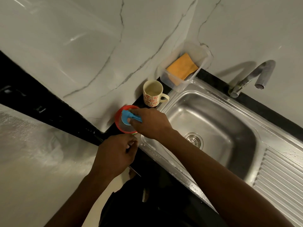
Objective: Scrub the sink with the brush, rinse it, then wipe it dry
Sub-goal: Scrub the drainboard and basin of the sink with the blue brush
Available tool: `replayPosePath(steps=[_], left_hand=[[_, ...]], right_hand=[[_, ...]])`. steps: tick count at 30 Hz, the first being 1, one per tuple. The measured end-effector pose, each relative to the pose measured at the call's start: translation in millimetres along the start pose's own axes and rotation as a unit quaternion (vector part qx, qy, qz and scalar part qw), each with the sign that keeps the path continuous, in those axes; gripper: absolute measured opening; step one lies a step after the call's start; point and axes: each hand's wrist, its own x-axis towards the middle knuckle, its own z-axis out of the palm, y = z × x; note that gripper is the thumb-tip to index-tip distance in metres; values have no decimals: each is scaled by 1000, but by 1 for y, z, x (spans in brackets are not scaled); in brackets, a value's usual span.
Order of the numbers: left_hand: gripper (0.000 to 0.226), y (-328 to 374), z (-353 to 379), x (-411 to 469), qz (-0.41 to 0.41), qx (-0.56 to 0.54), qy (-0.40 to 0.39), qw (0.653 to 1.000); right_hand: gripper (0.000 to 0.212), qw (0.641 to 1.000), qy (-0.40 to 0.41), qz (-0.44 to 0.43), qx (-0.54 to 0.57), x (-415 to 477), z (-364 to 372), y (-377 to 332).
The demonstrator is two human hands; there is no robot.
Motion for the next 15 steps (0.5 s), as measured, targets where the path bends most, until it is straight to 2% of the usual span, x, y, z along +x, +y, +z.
replayPosePath(steps=[6,10,15], left_hand=[[22,-12,-4,-2,-10,-8,-3,1000],[14,-11,-4,0,0,-16,0,1000],[24,-7,0,6,5,-17,-5,1000]], right_hand=[[46,995,-58,-30,-78,18,20,-12],[47,993,-67,-38,-91,19,14,-9],[43,998,-27,23,56,2,-10,1]])
